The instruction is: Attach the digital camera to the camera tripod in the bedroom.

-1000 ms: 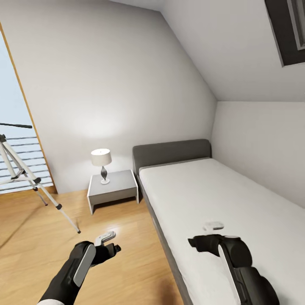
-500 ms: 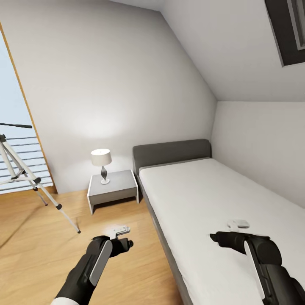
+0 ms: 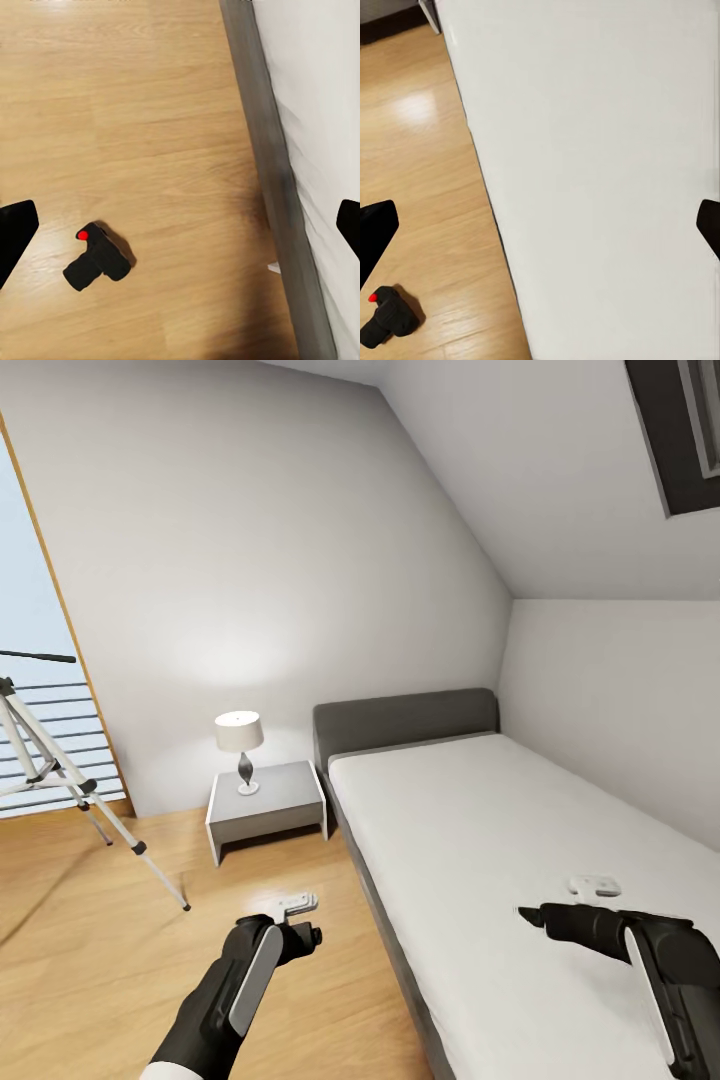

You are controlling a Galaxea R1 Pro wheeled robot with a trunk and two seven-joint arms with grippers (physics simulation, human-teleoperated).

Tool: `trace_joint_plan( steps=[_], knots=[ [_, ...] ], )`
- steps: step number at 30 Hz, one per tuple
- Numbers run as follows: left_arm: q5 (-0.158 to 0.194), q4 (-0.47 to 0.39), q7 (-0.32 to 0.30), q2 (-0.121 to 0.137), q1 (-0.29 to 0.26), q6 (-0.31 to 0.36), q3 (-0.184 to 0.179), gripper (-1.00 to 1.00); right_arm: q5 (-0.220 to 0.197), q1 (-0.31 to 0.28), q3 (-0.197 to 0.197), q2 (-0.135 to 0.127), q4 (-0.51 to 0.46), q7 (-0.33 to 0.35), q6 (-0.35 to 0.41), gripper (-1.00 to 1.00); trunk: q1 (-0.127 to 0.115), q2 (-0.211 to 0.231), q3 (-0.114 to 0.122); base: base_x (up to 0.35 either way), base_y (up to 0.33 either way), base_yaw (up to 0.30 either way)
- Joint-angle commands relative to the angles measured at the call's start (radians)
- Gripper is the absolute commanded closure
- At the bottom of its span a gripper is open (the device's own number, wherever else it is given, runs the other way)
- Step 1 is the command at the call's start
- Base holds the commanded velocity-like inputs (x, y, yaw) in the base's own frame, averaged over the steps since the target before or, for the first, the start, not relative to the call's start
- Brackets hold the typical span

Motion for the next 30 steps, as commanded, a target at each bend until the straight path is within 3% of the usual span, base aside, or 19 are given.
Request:
trace_joint_plan(
  steps=[1,7,16,30],
  knots=[
    [0.011,-0.003,0.012,0.000,-0.001,0.002,-0.001,-1.00,0.009,-0.001,-0.010,-0.009,-0.001,0.023,0.003,-1.00,0.000,-0.001,-0.001,0.000,0.000,0.000],
    [0.011,-0.026,0.019,-0.003,-0.001,0.002,0.000,-1.00,0.007,-0.003,-0.062,-0.038,-0.001,0.092,0.004,-1.00,0.000,-0.001,-0.001,0.000,0.000,0.000],
    [0.012,-0.047,0.022,-0.004,-0.001,0.002,0.000,-1.00,0.007,-0.004,-0.106,-0.047,-0.001,0.130,0.002,-1.00,0.000,-0.001,-0.001,0.000,0.000,0.000],
    [0.012,-0.060,0.023,-0.004,-0.001,0.004,-0.003,-1.00,0.006,-0.004,-0.121,-0.049,-0.001,0.138,0.003,-1.00,0.054,-0.099,-0.045,0.000,0.000,0.000]
  ],
)
